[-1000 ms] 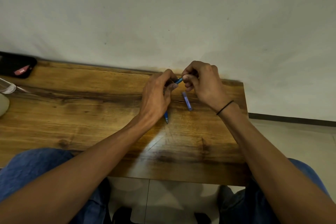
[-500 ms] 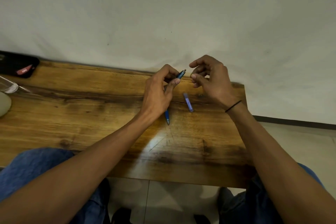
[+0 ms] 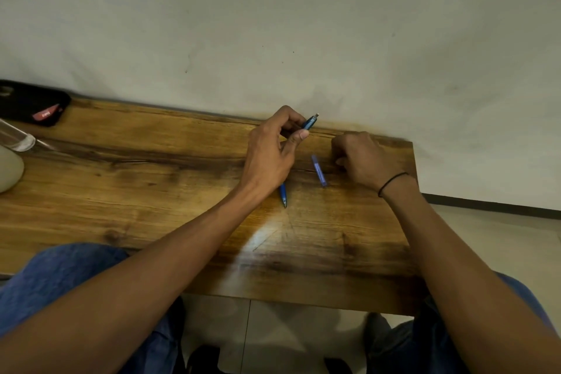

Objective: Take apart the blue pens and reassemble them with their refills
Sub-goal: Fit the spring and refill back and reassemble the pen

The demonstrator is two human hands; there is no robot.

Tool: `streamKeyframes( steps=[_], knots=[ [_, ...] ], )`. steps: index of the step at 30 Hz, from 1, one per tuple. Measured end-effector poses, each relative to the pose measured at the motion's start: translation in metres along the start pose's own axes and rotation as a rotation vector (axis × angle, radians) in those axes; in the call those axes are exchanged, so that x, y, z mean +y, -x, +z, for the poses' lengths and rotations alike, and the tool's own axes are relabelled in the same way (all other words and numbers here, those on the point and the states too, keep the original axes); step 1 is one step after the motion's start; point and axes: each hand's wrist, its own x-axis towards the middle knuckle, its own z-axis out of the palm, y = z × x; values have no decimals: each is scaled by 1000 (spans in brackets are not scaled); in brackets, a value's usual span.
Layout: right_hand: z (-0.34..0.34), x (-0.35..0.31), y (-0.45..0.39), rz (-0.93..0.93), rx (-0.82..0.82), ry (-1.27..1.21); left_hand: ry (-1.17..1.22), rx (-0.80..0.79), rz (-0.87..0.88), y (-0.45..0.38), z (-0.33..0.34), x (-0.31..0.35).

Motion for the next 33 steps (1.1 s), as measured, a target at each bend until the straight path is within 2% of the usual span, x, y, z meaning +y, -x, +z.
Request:
streamKeyframes(
  steps=[3, 7, 10, 15, 24, 33],
  knots=[
    [-13, -1, -1, -35, 122, -173, 1, -7, -4, -1, -1, -1],
    [-39, -13, 5, -111, 332, -556, 1, -13, -12, 0, -1, -1],
    [-50, -23, 7, -162, 400, -690, 13, -22, -15, 2, 0, -1],
    [-55, -30, 10, -231, 402, -689, -8, -30, -19, 3, 1, -1],
    [-56, -31, 11, -273, 332, -533, -60, -58, -25, 5, 2, 1],
    [-49, -35, 10, -181, 291, -581, -86, -63, -2, 7, 2, 3]
  ],
)
